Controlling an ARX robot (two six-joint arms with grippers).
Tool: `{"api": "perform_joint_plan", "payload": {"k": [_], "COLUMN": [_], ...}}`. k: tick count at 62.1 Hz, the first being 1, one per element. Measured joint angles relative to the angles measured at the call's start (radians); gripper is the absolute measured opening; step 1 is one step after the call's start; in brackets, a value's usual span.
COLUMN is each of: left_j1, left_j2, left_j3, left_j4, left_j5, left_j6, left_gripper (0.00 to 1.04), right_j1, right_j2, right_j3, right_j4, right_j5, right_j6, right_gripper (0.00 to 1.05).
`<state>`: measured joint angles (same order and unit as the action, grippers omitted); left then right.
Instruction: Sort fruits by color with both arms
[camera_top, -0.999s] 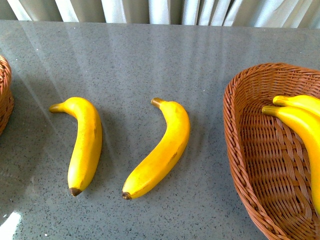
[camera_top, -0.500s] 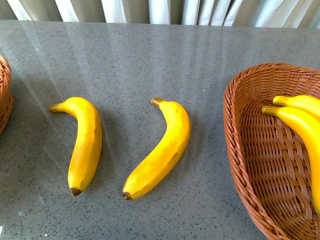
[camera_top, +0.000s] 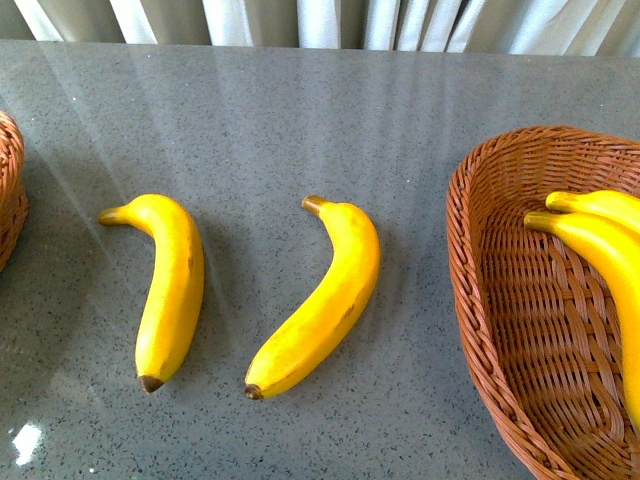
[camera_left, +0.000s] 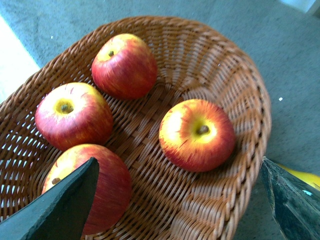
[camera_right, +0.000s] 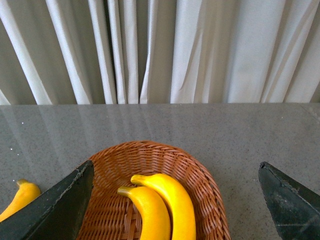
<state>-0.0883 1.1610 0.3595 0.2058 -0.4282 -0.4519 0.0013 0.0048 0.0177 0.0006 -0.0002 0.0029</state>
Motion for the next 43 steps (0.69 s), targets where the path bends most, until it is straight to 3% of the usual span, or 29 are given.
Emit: {"api": "perform_joint_plan", "payload": {"k": [17,22,24,32,37,43], "left_j1": [-0.078,-0.029,-0.021,0.005,0.06,0.083], "left_j2": [-0.137,-0.121,-0.137,-0.235,-0.259,-0.286], "left_j3": [-0.004,-0.162,-0.214,-0.248,-0.286,-0.323], "left_j4": [-0.011,0.438,0.573,0.612,0.631,0.614], "left_j5": [-0.008,0.26,0.32,0.348,0.422,0.422], "left_j6": [0.006,0.207,0.297,0.399,0.423,0.431], "left_gripper": [0.95,0.76,0.67,0.44,0.3,0.14], "right_j1": [0.0,0.0,0.0,0.0,0.0,0.0], "right_j2": [0.0,-0.001,0.0,0.0,0.0,0.0], "right_j3": [0.0,0.0,0.0,0.0,0.0,0.0], "right_j4": [0.0,0.0,0.0,0.0,0.0,0.0], "right_j5": [0.0,0.0,0.0,0.0,0.0,0.0], "right_j6": [0.0,0.0,0.0,0.0,0.0,0.0], "right_gripper": [0.96,0.96,0.96,0.96,0.96,0.96]}}
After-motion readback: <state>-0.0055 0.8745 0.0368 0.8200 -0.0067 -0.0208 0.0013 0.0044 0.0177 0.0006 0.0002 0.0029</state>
